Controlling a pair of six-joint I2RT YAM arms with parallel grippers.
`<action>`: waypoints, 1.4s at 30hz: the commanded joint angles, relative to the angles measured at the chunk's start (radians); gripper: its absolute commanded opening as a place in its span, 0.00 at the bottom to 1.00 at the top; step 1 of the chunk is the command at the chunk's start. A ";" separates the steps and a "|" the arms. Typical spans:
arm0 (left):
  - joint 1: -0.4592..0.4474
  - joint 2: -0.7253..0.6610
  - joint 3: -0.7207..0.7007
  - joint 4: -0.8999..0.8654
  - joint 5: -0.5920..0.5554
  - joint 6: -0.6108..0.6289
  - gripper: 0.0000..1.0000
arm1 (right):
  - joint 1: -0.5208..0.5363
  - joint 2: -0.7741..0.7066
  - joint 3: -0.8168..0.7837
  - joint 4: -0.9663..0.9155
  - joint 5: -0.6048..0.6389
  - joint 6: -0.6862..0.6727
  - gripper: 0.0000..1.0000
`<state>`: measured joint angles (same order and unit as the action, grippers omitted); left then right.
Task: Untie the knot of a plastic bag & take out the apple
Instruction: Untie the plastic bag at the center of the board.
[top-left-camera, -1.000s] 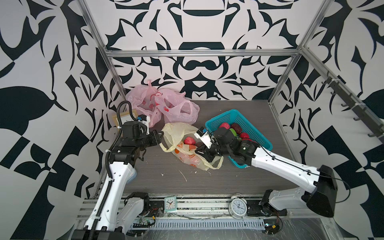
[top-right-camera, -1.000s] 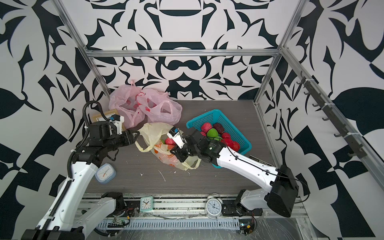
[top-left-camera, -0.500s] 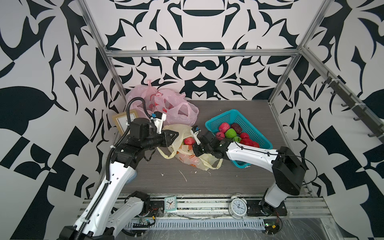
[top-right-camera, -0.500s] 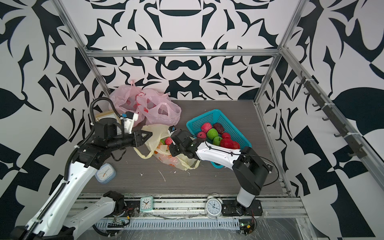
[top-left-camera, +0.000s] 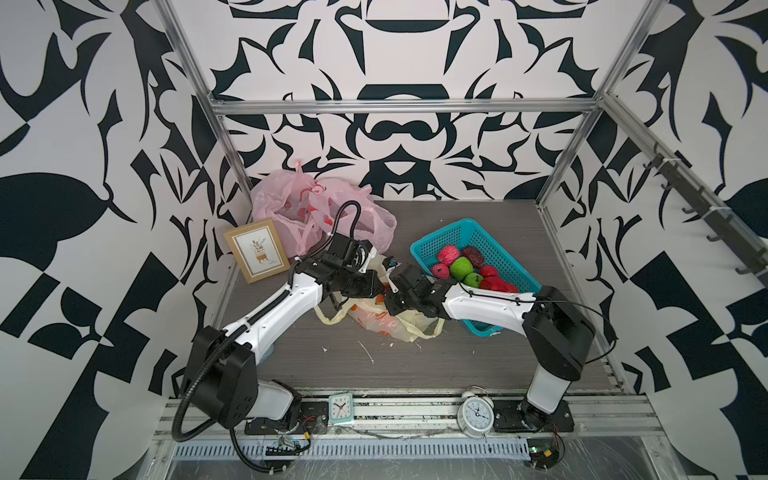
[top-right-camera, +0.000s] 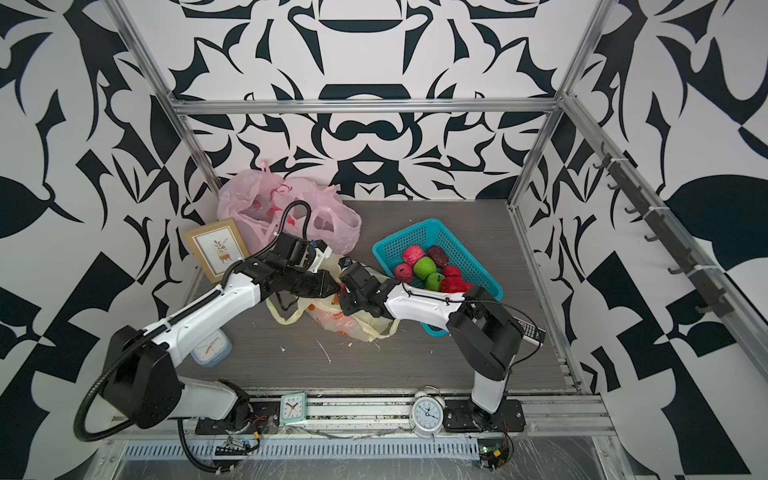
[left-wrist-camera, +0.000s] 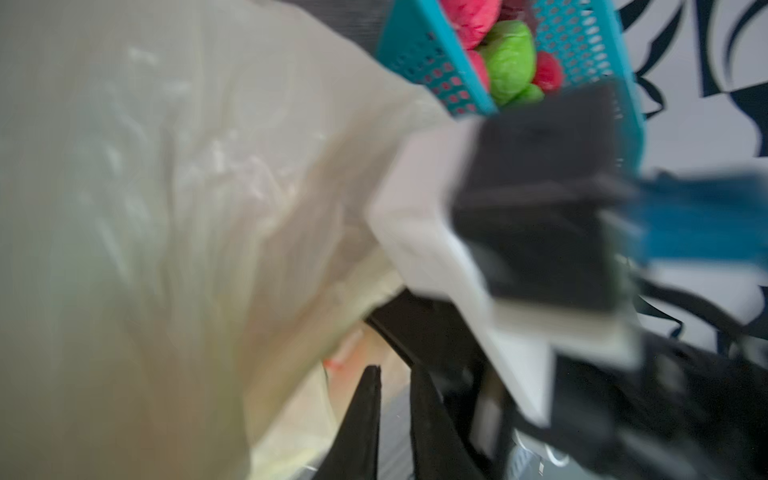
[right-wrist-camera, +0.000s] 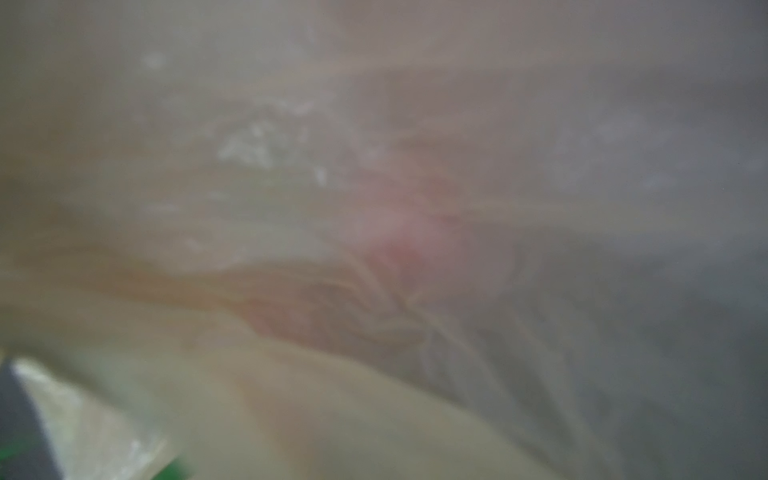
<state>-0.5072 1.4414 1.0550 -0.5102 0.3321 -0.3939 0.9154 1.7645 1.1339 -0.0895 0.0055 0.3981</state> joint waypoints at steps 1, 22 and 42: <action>0.028 0.034 -0.011 0.060 -0.140 0.021 0.17 | 0.030 -0.043 -0.005 0.092 -0.092 0.001 0.13; 0.190 0.182 -0.118 0.324 -0.118 -0.025 0.15 | 0.219 0.121 0.083 -0.053 -0.160 -0.179 0.13; 0.234 0.115 -0.225 0.327 -0.113 -0.034 0.15 | 0.140 -0.087 -0.183 -0.239 0.090 -0.139 0.09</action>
<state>-0.2787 1.5967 0.8570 -0.1684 0.2100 -0.4191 1.0874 1.7077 0.9676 -0.3031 0.0448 0.2249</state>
